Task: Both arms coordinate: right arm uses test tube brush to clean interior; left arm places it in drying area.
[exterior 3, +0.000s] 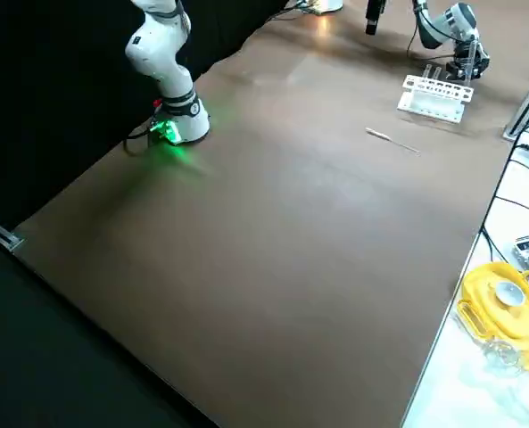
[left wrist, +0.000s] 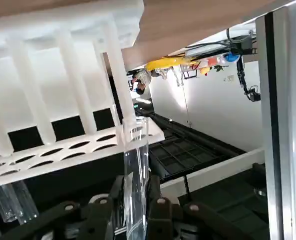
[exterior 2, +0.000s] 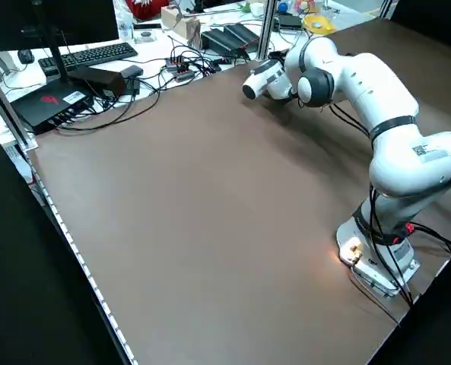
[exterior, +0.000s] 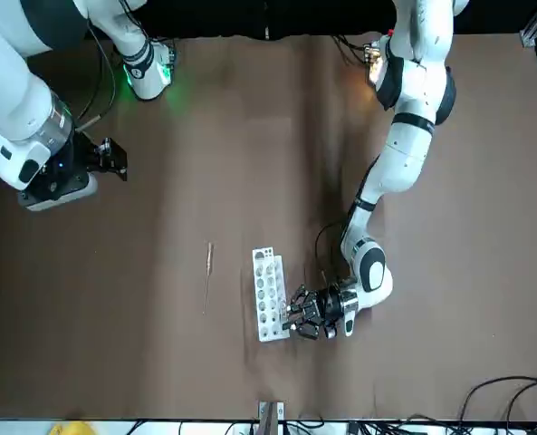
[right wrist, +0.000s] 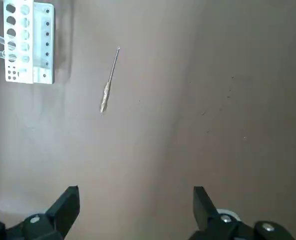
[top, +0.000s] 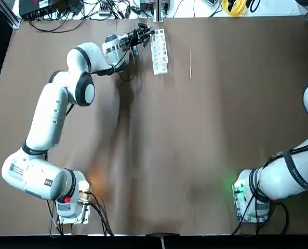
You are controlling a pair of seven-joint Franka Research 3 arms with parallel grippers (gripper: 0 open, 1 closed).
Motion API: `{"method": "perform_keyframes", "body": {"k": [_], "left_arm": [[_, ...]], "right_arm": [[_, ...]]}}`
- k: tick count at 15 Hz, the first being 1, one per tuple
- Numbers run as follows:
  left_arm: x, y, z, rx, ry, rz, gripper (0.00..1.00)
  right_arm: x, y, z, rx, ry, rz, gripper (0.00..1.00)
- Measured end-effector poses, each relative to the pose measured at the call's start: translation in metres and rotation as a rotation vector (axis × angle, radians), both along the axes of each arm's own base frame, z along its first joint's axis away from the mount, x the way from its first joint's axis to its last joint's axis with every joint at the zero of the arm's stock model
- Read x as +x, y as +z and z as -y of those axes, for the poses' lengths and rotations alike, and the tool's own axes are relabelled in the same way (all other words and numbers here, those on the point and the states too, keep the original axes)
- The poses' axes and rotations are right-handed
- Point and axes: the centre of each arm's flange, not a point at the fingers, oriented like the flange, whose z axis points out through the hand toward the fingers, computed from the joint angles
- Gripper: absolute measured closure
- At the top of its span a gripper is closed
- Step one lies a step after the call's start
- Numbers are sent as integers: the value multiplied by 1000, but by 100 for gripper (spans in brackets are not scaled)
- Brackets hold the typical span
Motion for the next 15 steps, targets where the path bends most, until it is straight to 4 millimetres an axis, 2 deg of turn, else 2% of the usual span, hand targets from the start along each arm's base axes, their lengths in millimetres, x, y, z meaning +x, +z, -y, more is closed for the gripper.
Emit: {"method": "perform_keyframes", "body": {"k": [12, 13, 15], "left_arm": [[-2, -7, -1, 0, 10, 10, 74], [-2, -7, -1, 1, 10, 10, 72], [-2, -7, -1, 0, 11, 10, 56]], "right_arm": [[0, 0, 1, 0, -1, 0, 0], [0, 0, 1, 0, -1, 0, 0], [0, 0, 1, 0, -2, 0, 0]]}}
